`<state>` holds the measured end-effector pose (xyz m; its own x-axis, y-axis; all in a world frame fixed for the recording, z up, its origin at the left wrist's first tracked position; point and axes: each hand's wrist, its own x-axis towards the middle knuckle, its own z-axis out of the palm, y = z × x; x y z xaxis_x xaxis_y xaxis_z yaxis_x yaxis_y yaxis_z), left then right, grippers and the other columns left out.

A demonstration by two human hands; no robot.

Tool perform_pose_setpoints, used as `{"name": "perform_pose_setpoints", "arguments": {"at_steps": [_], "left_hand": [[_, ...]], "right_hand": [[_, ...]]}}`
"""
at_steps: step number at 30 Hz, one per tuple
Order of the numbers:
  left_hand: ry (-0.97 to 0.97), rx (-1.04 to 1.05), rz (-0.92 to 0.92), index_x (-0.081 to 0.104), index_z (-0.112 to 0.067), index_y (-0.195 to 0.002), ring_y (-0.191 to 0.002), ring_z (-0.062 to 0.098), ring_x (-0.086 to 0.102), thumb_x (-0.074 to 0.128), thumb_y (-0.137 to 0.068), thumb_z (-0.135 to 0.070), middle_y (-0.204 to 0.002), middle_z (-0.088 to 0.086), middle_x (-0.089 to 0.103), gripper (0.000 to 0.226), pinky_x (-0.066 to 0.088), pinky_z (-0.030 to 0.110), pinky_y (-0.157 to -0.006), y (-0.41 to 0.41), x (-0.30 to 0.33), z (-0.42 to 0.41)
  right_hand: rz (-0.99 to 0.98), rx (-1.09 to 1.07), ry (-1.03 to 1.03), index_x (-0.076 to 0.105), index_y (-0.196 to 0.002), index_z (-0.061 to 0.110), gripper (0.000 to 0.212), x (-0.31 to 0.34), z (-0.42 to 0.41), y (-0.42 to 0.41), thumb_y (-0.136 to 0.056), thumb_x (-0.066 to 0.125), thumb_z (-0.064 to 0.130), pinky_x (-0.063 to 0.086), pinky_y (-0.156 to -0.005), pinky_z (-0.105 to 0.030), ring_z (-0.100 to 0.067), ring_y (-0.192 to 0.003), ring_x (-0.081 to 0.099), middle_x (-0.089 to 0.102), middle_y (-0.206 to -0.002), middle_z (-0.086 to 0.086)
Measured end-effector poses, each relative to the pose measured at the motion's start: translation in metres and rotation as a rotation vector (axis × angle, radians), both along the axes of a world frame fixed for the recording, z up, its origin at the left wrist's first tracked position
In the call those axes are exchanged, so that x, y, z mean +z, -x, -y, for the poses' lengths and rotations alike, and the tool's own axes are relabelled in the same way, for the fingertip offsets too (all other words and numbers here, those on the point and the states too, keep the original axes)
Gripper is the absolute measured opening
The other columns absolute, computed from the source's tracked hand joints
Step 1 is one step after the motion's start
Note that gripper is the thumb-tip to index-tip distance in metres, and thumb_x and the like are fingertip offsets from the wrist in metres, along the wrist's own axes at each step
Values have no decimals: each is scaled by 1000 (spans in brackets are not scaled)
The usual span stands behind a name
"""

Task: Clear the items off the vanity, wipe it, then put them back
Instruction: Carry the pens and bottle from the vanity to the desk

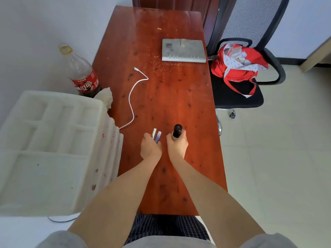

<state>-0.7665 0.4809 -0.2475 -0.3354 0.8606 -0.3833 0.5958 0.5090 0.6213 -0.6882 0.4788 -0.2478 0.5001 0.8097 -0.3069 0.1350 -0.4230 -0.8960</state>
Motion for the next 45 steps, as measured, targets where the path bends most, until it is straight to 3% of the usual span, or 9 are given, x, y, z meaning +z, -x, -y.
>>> {"name": "perform_pose_setpoints", "arguments": {"at_steps": [7, 11, 17, 22, 27, 30, 34, 39, 45], "left_hand": [[5, -21, -28, 46, -9, -101, -81, 33, 65, 64, -85, -23, -101, 13, 58, 28, 57, 45, -68, 3, -7, 2], [-23, -52, -35, 50, -4, -110, -96, 28, 59, 63, -86, -20, -108, 14, 55, 32, 50, 33, -75, 3, -9, 3], [-57, -158, -9, 59, -6, -108, -91, 24, 57, 44, -94, -11, -106, 13, 57, 21, 50, 32, -75, -3, -11, 10], [-133, -298, -108, 60, -9, -109, -98, 23, 54, 42, -93, -13, -108, 8, 60, 24, 47, 31, -77, 0, -10, 18], [-228, -468, -374, 50, -13, -125, -115, 21, 49, 49, -92, -25, -123, 4, 56, 36, 44, 33, -92, 14, -12, 30], [-199, -608, -538, 38, -17, -136, -131, 22, 35, 47, -91, -35, -139, 4, 44, 49, 28, 45, -108, 22, -15, 39], [-64, -696, -555, 16, -16, -146, -141, 26, 16, 42, -91, -48, -153, 6, 21, 69, 20, 49, -111, 27, -20, 51], [-78, -751, -586, 11, -15, -147, -141, 28, 17, 45, -90, -49, -154, 9, 18, 75, 24, 46, -111, 30, -15, 54], [-64, -650, -640, 7, -17, -148, -141, 26, 17, 43, -90, -50, -154, 8, 16, 76, 22, 43, -112, 25, 0, 65]], "right_hand": [[176, 322, -39, 46, -111, 10, 35, -7, 28, -21, -77, 54, 2, 37, -75, -25, -21, -93, 51, 53, -103, -5], [296, 478, -43, 41, -128, 9, 52, -12, 36, -33, -79, 58, 2, 37, -77, -23, -20, -97, 53, 56, -110, -6], [338, 515, -40, 35, -134, 11, 53, -14, 38, -31, -85, 54, 4, 36, -66, -21, -19, -81, 55, 58, -98, -5], [325, 509, -20, 25, -144, 16, 70, -19, 36, -21, -82, 56, 4, 44, -74, -23, -26, -97, 61, 60, -115, -9], [410, 491, 42, 16, -148, 18, 79, -17, 48, -33, -80, 55, 5, 41, -94, -28, -28, -125, 45, 42, -141, -11], [731, 538, 89, 21, -146, 12, 71, -23, 59, -46, -83, 54, 17, 21, -115, -38, -29, -142, 18, 28, -151, -12], [981, 678, 201, 21, -147, 17, 61, -29, 70, -55, -93, 37, 41, 7, -116, -43, -30, -145, 3, 12, -157, -9], [973, 722, 233, 15, -148, 19, 64, -22, 69, -58, -93, 35, 45, 6, -117, -44, -30, -145, -1, 6, -158, -9], [998, 773, 151, 12, -149, 20, 64, -10, 76, -72, -94, 35, 45, 4, -117, -43, -31, -144, -2, 4, -158, -9]]}}
